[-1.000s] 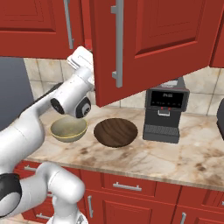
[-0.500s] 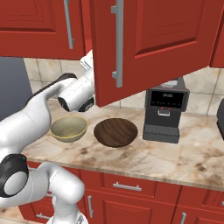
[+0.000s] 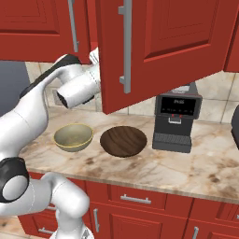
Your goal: Open the cabinet. Pick the bowls from the counter and place them in the cabinet. Then close the cabinet.
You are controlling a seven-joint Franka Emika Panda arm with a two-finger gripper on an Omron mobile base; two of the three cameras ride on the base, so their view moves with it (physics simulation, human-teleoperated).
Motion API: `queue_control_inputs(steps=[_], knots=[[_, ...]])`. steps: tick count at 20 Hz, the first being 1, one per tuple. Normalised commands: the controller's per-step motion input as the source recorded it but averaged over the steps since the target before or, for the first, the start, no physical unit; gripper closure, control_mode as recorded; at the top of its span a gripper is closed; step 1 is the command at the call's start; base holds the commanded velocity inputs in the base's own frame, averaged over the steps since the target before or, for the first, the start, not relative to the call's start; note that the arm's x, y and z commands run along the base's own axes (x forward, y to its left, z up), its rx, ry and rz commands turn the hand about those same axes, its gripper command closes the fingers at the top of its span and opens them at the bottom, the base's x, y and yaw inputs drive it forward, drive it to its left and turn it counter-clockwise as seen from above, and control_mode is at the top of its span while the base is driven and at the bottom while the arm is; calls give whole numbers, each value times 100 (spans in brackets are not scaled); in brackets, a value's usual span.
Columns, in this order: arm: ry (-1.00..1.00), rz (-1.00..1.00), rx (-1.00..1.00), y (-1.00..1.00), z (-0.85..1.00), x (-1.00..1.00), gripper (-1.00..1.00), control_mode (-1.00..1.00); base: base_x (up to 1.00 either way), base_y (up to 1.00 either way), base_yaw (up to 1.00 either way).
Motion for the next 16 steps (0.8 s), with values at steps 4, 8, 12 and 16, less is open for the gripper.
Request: queue_control_inputs(steps=[4,8,12,16], knots=[[-13,-21,2,-37,34,-34,-100,-100,0,0,0],[-14,-18,7,-58,17,-33,-100,-100,0,0,0],[-16,-17,8,-65,3,-25,-100,-100,0,0,0],[-7,-12,7,-54,-5,15,-100,-100,0,0,0]])
